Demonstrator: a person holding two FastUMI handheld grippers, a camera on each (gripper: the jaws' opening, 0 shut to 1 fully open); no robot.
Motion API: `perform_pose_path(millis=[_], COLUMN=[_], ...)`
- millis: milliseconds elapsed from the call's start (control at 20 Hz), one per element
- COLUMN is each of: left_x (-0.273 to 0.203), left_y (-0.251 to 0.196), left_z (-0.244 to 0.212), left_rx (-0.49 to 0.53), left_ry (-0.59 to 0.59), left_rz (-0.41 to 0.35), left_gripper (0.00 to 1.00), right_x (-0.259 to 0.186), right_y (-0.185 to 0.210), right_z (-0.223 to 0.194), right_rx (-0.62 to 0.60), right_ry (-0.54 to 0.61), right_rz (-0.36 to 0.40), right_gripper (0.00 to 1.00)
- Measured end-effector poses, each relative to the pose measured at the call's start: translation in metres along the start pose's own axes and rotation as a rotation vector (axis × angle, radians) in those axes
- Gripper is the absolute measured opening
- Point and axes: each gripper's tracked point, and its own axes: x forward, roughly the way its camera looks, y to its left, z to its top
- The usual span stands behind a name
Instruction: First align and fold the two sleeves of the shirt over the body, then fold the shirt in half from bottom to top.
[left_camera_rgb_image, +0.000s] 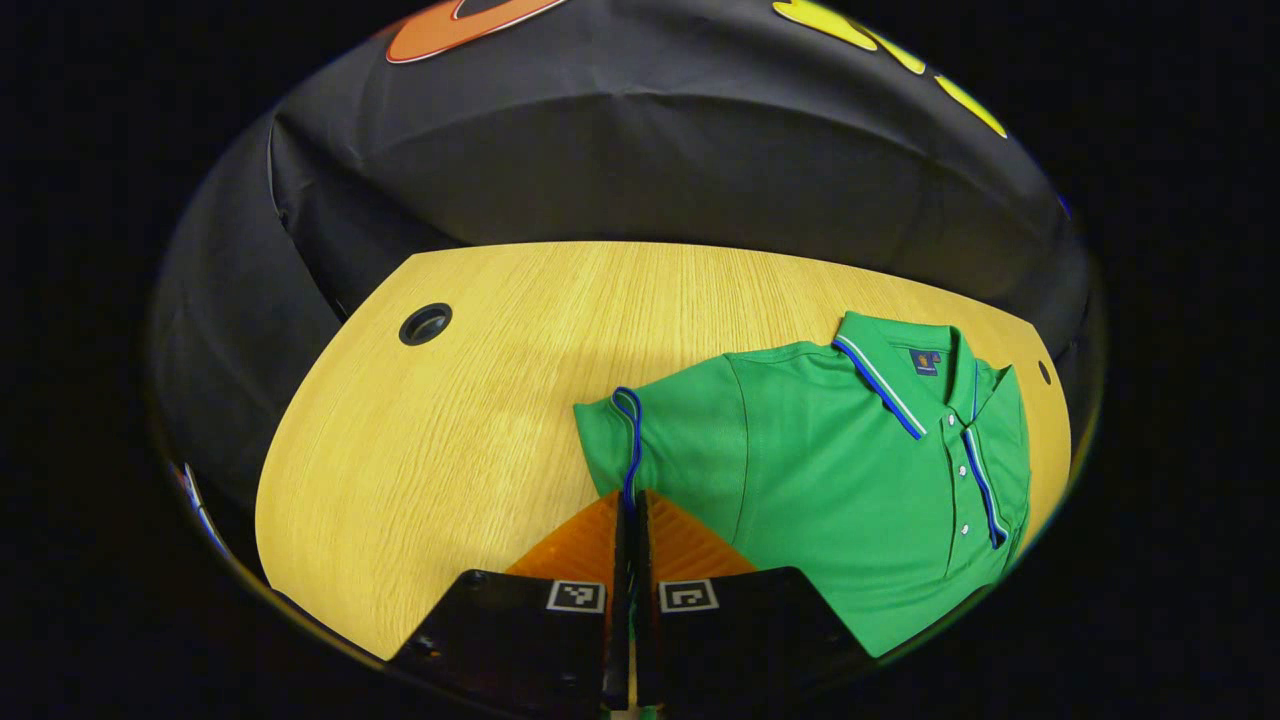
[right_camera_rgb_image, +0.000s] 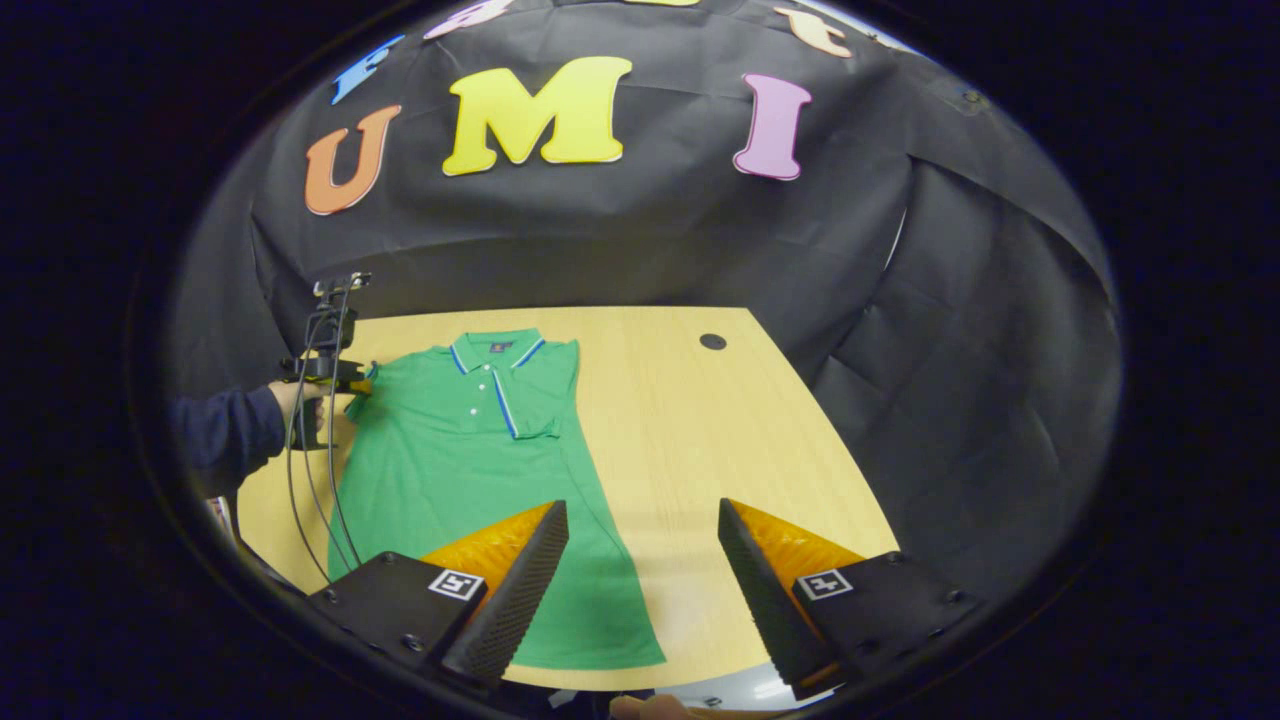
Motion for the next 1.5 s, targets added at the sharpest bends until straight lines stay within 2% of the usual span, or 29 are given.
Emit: perform_pose_path(millis=[350,600,900,1200,1500], left_x=[-0.028,-0.045,-0.048,-0.044,-0.037], left_y=[-0.022,-0.062,-0.131,-0.189,-0.217], left_z=[0.036,0.048,0.041,0.022,0.005], left_rx=[0.094,0.142,0.167,0.215,0.262], left_ry=[-0.088,-0.114,-0.102,-0.07,-0.053], left_rz=[-0.008,-0.065,-0.154,-0.213,-0.237], left_gripper=[0.05,0.05,0.05,0.05,0.06], right_x=[0.001,0.004,0.008,0.012,0.014], right_y=[0.0,-0.002,-0.004,-0.009,-0.015], right_z=[0.001,-0.002,-0.004,-0.013,-0.018], right_rx=[0.015,0.021,0.024,0.027,0.023], right_ry=[-0.02,-0.024,-0.026,-0.017,-0.008], right_rz=[0.017,0.018,0.017,0.001,-0.012], right_gripper=[0.97,0.97,0.97,0.97,0.97])
